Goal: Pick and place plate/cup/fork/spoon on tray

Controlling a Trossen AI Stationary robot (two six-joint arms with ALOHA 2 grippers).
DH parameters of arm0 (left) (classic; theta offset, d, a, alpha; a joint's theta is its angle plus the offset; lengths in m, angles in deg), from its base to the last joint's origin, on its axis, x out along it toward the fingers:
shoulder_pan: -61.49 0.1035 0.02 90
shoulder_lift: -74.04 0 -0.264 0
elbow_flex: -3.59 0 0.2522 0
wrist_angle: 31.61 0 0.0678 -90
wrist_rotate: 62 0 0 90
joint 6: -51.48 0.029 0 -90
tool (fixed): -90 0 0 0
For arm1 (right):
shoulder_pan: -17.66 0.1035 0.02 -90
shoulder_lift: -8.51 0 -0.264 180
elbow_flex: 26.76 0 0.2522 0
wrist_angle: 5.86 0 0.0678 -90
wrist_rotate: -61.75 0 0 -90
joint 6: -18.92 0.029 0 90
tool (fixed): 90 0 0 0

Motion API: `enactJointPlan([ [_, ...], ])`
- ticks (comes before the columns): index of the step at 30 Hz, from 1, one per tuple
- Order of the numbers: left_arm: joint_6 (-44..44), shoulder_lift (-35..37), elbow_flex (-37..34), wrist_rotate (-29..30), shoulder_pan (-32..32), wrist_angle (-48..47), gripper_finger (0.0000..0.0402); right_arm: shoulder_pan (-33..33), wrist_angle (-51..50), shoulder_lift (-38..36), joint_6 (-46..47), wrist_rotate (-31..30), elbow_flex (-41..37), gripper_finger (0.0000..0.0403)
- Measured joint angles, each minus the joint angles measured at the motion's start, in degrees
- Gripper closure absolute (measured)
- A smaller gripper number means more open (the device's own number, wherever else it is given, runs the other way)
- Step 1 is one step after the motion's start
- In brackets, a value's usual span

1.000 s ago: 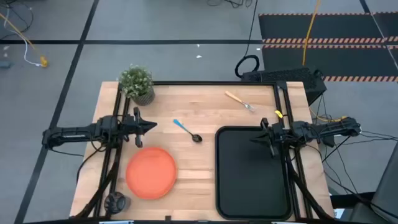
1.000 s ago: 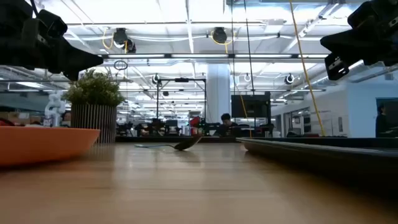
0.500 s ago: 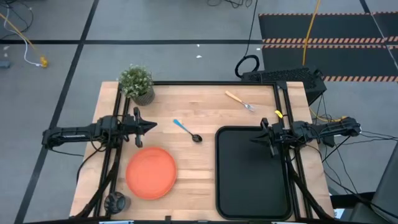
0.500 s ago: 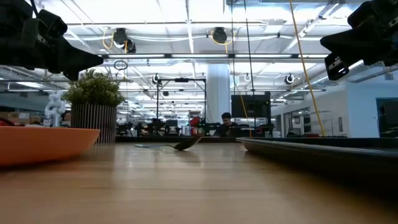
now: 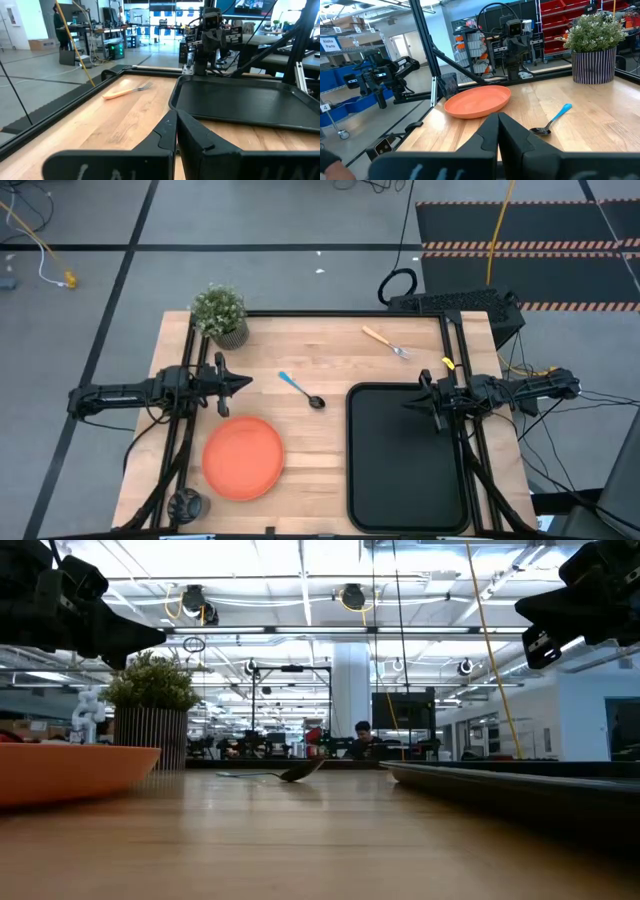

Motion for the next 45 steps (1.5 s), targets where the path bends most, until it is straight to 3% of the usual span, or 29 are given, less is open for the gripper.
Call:
enactJointPlan([
  [38,-0.3,0.0,0.0,0.0,0.0,0.1,0.0385,0.0,2.2,0.0,-0.3,0.0,0.0,0.0403],
  [45,-21.1,0.0,0.0,-0.5,0.0,4.4,0.0385,0.0,6.8,0.0,-0.8,-0.3,0.0,0.0403],
])
